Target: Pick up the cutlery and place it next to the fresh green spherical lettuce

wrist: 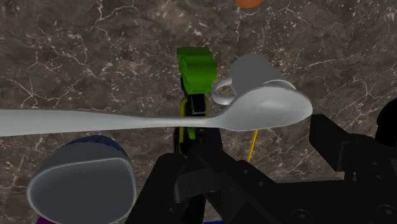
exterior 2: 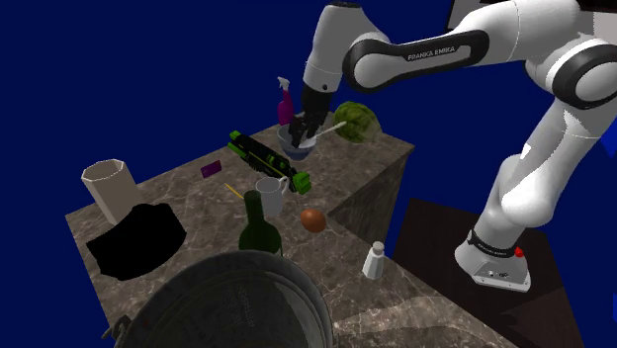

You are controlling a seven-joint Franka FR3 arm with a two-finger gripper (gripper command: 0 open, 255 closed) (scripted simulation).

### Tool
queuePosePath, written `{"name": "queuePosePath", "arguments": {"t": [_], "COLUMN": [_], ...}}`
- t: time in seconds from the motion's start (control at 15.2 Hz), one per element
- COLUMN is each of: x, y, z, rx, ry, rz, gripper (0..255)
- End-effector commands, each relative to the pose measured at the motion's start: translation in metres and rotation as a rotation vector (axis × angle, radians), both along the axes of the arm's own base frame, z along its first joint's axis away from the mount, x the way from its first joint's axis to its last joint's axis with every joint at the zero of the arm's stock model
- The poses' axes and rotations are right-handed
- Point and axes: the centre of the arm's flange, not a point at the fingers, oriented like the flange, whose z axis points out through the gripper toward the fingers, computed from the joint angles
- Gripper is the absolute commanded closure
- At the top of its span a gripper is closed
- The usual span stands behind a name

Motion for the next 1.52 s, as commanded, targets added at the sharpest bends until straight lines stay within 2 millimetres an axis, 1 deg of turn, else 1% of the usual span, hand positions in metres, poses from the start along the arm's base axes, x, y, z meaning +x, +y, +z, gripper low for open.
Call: {"name": "queuePosePath", "arguments": {"t": [0.0,1.45], "x": [-0.012,-0.131], "y": [-0.024,-0.289], "z": [-0.002,-0.002], "rx": [0.000,0.000], "ry": [0.000,0.000], "rz": [0.001,0.001], "gripper": [255,255]}}
